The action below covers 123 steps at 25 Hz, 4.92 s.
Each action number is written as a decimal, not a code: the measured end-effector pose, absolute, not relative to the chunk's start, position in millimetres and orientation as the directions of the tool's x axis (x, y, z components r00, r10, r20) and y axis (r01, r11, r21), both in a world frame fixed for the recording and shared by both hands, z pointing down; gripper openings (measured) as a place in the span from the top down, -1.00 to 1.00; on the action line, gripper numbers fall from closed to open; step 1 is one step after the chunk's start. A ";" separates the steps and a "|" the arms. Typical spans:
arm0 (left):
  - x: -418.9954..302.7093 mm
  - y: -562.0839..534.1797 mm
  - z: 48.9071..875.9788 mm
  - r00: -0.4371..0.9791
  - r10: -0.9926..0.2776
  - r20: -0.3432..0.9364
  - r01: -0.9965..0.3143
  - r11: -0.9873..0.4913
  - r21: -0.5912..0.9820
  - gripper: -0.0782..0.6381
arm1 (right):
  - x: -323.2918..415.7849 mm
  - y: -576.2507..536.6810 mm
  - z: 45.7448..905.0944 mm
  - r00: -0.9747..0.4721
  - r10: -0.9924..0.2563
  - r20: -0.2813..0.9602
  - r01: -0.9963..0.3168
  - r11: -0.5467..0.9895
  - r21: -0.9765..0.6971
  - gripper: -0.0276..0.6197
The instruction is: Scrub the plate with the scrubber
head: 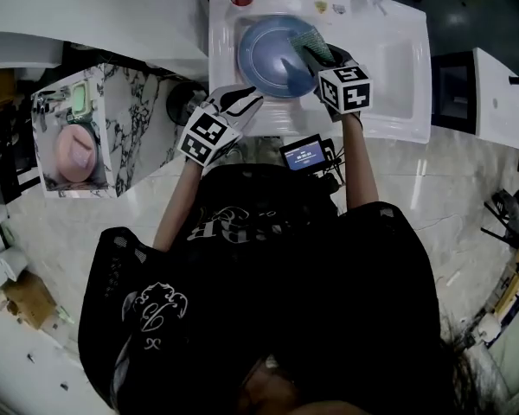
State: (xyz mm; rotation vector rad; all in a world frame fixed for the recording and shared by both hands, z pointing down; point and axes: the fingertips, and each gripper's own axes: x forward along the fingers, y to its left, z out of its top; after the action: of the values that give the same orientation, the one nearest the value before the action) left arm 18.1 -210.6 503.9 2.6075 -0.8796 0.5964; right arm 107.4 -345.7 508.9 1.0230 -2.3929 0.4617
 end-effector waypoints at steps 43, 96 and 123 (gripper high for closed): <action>8.1 -224.7 528.7 0.715 -0.482 0.507 -0.650 -0.726 0.226 0.54 | 52.1 -279.9 584.7 -0.645 -0.197 0.738 -0.319 0.948 -0.026 0.64; -37.9 -232.5 537.1 0.674 -0.526 0.519 -0.705 -0.668 0.239 0.54 | -7.8 -313.8 592.5 -0.724 -0.177 0.666 -0.367 0.917 -0.155 0.64; 16.3 -239.4 558.5 0.743 -0.342 0.576 -0.538 -0.817 0.208 0.47 | 54.7 -345.1 573.1 -0.598 -0.275 0.753 -0.255 0.956 0.146 0.64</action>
State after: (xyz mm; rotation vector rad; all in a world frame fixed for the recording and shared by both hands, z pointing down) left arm 16.3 -239.4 558.5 2.5808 -0.6777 0.7513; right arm 54.7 -345.1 573.1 0.3710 -2.2376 -0.0294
